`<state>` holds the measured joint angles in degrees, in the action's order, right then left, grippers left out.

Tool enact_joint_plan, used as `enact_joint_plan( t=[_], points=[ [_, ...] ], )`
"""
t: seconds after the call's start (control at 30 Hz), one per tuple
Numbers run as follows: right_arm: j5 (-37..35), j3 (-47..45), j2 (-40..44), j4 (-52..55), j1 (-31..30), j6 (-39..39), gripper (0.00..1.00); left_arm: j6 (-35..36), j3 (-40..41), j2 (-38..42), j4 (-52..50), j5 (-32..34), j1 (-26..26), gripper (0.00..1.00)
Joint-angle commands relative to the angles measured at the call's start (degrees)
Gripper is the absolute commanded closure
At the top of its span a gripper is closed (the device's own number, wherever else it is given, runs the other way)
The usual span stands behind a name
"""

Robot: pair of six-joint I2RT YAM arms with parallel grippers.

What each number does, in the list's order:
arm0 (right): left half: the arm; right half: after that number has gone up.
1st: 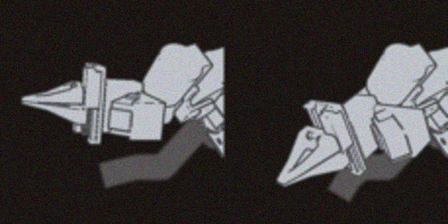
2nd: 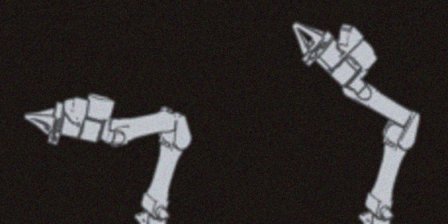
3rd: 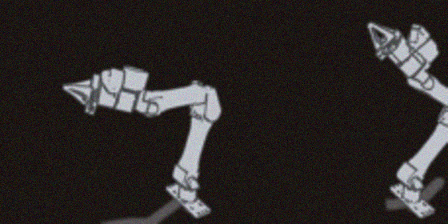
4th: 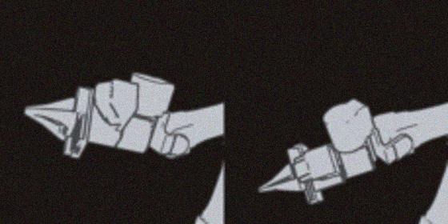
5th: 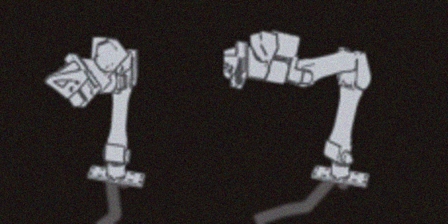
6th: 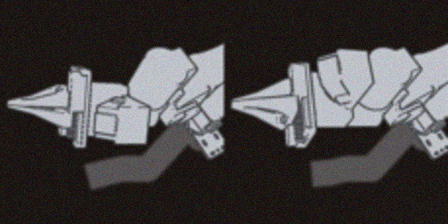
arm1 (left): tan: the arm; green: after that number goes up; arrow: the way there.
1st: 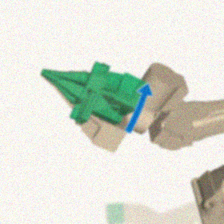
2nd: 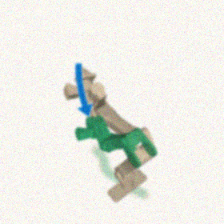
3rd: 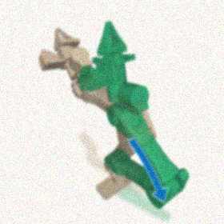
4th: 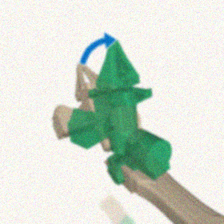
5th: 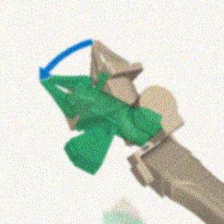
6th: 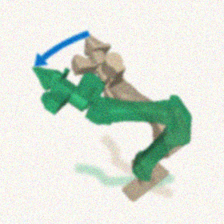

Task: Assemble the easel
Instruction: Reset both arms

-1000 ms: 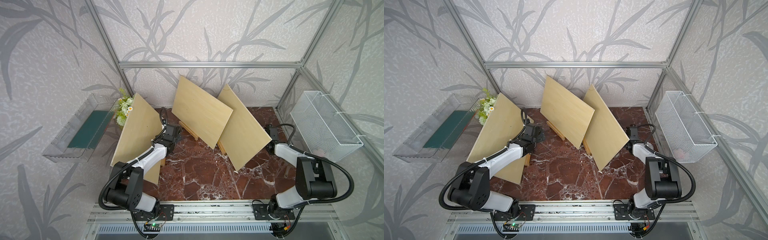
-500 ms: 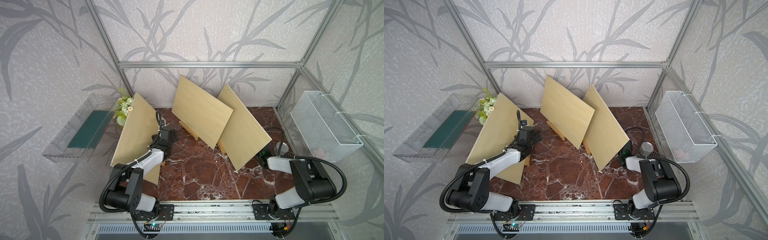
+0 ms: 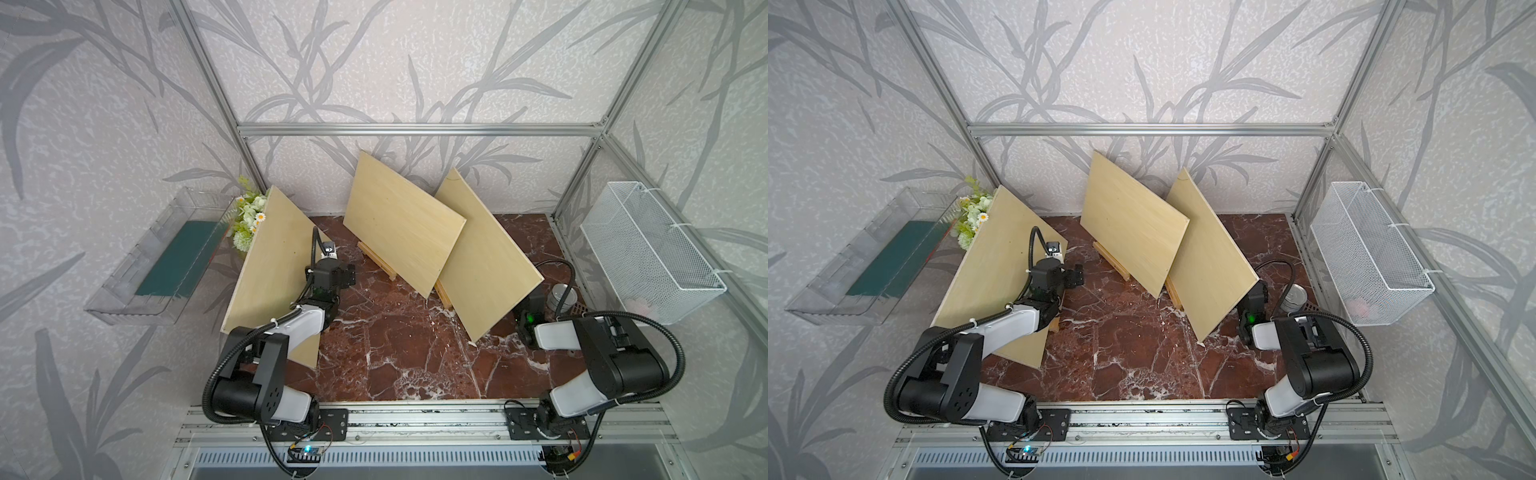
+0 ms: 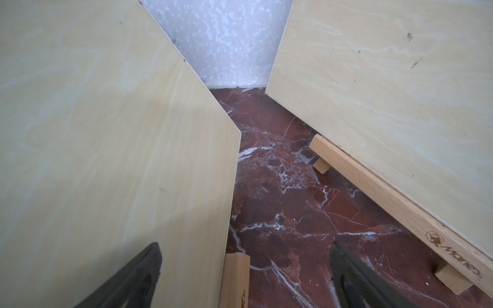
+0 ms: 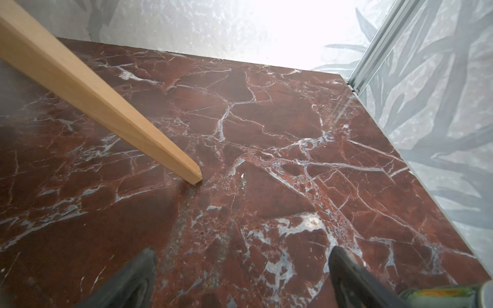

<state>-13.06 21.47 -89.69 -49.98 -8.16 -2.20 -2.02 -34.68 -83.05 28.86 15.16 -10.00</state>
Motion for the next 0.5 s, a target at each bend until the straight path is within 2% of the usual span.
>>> enact_joint_plan(
  t=[0.0, 0.13, 0.27, 0.33, 0.47],
  points=[
    [-0.65, 0.12, 0.26, -3.22, 0.06, -0.27, 0.01, 4.94, 3.46, -1.82, 15.20, -4.58, 0.94, 0.01],
    [-0.60, 0.65, 1.12, -0.76, 0.08, -0.09, 0.01, 4.35, 5.14, -5.34, 22.04, -4.44, 2.11, 0.01],
    [-0.56, 0.75, 1.10, -0.66, 0.06, -0.11, 0.01, 3.34, 4.78, -8.07, 23.57, -2.87, 2.76, 0.01],
    [-0.57, 0.67, 1.03, -0.91, 0.08, -0.09, 0.01, 3.26, 5.03, -5.40, 22.18, -2.68, 2.73, 0.01],
    [-0.56, 0.67, 1.10, -0.80, 0.03, -0.09, 0.01, 3.05, 5.22, 3.98, 12.07, -0.95, 2.87, 0.01]
  ],
)
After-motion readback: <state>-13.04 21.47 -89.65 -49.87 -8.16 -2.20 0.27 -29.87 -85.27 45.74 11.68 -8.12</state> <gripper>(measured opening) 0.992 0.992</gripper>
